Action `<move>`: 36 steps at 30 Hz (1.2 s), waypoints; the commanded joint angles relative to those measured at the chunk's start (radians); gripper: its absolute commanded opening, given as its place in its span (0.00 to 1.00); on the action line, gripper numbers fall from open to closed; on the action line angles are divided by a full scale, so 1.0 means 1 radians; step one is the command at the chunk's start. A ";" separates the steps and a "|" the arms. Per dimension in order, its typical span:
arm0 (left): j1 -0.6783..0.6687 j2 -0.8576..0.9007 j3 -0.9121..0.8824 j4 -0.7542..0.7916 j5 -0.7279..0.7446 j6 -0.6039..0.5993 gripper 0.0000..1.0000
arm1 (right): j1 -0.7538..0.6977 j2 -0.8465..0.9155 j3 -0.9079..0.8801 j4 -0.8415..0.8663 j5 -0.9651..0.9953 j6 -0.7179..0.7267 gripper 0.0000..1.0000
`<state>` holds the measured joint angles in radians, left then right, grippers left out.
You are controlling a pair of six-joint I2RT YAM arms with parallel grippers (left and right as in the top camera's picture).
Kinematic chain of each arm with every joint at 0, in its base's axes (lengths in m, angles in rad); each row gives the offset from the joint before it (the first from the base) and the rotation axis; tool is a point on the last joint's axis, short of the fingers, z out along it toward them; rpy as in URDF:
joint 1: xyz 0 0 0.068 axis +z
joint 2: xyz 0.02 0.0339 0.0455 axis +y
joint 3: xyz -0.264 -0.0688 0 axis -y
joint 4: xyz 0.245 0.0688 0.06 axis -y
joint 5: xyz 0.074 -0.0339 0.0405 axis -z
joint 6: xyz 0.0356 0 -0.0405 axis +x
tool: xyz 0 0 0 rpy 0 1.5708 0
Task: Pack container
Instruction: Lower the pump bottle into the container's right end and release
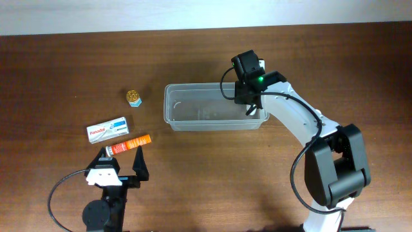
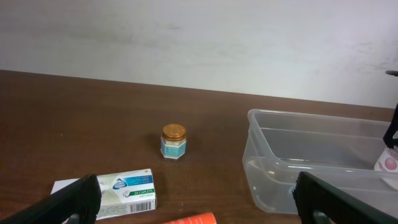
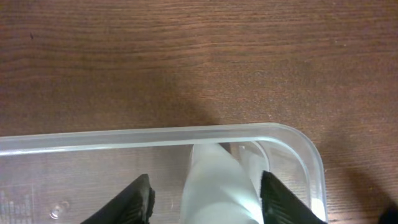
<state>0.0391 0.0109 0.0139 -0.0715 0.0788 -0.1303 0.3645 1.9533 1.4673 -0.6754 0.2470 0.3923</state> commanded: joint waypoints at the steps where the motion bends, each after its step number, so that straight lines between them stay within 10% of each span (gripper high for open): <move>1: 0.005 -0.005 -0.005 -0.002 0.004 0.016 0.99 | 0.001 0.011 -0.004 0.003 0.019 0.008 0.50; 24: 0.005 -0.005 -0.005 -0.002 0.004 0.016 0.99 | -0.016 -0.209 0.296 -0.293 -0.033 0.002 0.69; 36: 0.005 -0.005 -0.005 -0.002 0.004 0.016 1.00 | -0.271 -0.313 0.302 -0.632 -0.035 -0.056 0.82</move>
<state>0.0391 0.0109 0.0139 -0.0715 0.0788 -0.1303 0.1448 1.6482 1.7794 -1.2900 0.2089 0.3798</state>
